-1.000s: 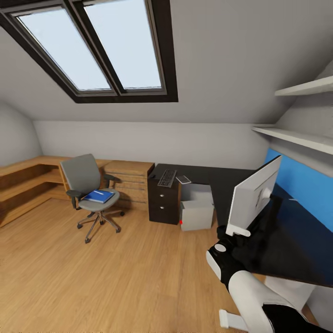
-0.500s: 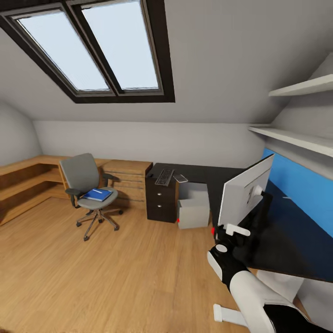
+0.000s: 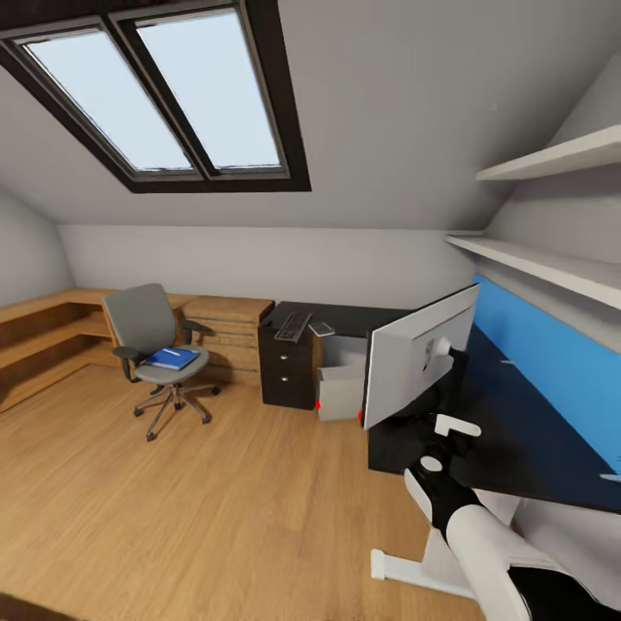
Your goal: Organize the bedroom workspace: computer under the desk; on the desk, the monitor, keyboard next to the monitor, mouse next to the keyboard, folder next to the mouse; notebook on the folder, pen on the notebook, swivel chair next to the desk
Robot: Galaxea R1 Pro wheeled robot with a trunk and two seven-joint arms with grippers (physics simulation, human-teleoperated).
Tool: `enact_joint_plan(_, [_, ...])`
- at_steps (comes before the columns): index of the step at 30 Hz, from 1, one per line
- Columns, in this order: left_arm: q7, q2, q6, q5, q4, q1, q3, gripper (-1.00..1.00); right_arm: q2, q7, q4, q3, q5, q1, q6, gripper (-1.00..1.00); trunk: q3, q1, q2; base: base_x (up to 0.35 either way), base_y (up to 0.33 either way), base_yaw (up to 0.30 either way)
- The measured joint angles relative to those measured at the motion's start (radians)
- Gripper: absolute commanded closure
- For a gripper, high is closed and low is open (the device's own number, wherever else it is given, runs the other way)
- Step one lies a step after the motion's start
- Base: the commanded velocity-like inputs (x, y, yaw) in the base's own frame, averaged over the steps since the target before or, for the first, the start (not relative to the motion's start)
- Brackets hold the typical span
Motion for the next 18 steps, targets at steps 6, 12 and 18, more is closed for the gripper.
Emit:
enact_joint_plan(6, [0.0, 0.0, -0.001, -0.001, 0.0, 0.0, 0.0, -1.0, -0.045, 0.118, 0.001, -0.004, -0.002, 0.003, -0.022, -1.0, 0.0, 0.0, 0.0, -0.07, -0.203, 0.0])
enact_joint_plan(12, [0.0, 0.0, -0.001, -0.001, 0.0, 0.0, 0.0, -1.0, -0.085, 0.295, 0.047, -0.018, -0.041, 0.003, -0.041, -1.0, 0.0, 0.0, 0.0, 0.004, -0.03, 0.0])
enact_joint_plan(18, [0.0, 0.0, 0.0, 0.0, 0.0, 0.0, 0.0, -1.0, -0.094, 0.331, 0.08, -0.025, -0.123, 0.002, -0.055, -1.0, 0.0, -0.001, 0.0, 0.223, -0.003, 0.0])
